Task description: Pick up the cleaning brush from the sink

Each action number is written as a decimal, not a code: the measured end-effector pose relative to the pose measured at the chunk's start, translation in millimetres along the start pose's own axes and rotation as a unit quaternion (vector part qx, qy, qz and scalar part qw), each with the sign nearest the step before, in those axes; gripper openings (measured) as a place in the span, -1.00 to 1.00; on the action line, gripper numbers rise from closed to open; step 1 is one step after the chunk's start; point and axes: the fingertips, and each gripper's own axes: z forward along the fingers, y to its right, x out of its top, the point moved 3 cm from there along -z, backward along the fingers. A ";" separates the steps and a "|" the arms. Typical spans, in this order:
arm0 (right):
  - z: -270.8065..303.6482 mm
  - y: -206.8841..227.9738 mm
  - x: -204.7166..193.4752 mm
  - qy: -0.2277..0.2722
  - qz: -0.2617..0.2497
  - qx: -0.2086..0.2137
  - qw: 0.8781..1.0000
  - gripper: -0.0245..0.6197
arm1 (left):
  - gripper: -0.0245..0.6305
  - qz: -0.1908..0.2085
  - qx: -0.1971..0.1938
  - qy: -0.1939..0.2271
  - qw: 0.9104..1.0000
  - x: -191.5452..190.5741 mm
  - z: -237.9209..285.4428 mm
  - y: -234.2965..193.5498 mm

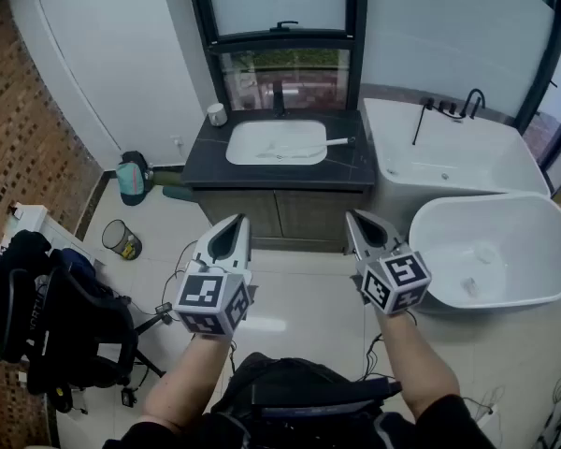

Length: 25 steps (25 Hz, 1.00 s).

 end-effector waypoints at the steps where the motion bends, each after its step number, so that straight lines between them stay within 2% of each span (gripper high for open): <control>1: 9.0 5.1 3.7 -0.008 -0.010 0.007 1.000 -0.92 | -0.92 -0.002 0.004 0.000 1.000 0.2 5.2 -5.2; 6: 71.1 32.4 16.8 -0.030 -0.046 0.041 0.998 -0.92 | -0.92 0.005 0.017 0.002 1.000 -3.3 44.5 -42.0; 12: 174.9 40.3 29.7 -0.036 -0.074 0.054 0.995 -0.92 | -0.92 -0.007 0.016 0.022 1.000 -3.6 105.8 -126.1; 16: 286.3 83.3 24.0 -0.047 -0.080 0.051 0.994 -0.92 | -0.92 -0.008 0.007 0.019 1.000 -8.9 207.0 -201.1; 20: 372.1 128.1 27.4 -0.055 -0.078 0.050 0.994 -0.92 | -0.92 -0.023 0.014 0.002 1.000 -20.6 287.3 -258.4; 22: 415.2 148.8 34.3 -0.073 -0.081 0.072 0.991 -0.92 | -0.92 -0.031 0.024 -0.010 0.999 -19.6 324.3 -281.3; 25: 492.3 189.6 58.0 -0.099 -0.092 0.115 0.984 -0.91 | -0.92 -0.043 0.045 -0.022 0.998 2.6 394.1 -314.7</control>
